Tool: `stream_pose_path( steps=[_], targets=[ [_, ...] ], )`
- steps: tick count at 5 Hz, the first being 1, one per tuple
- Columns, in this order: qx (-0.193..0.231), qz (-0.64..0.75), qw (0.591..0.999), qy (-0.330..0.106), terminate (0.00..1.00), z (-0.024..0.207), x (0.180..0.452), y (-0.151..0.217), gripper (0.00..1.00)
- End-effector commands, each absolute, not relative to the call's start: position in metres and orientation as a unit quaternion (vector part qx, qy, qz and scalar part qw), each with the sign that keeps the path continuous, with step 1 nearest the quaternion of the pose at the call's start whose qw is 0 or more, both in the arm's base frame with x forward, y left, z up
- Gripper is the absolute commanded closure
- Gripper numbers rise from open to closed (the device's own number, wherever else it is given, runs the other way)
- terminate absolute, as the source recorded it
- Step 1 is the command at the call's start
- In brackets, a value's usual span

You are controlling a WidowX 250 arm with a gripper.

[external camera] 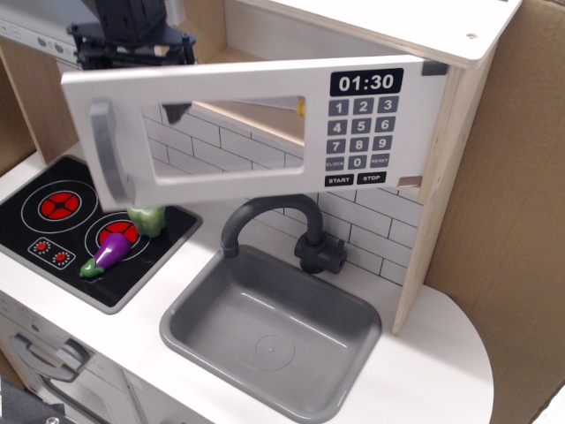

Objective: Open microwave

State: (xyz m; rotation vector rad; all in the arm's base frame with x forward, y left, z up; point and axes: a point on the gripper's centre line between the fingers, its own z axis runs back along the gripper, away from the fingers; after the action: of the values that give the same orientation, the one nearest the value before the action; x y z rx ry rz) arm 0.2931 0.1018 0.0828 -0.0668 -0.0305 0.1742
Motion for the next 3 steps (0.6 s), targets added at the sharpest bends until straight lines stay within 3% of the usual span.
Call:
stream_pose_path(
  steps=[1, 3],
  targets=[
    [-0.081, 0.016, 0.995, -0.064, 0.00, 0.116, 0.262, 0.049, 0.00],
    [-0.098, 0.019, 0.992, -0.073, 0.00, 0.115, 0.253, 0.036, 0.00]
  ],
)
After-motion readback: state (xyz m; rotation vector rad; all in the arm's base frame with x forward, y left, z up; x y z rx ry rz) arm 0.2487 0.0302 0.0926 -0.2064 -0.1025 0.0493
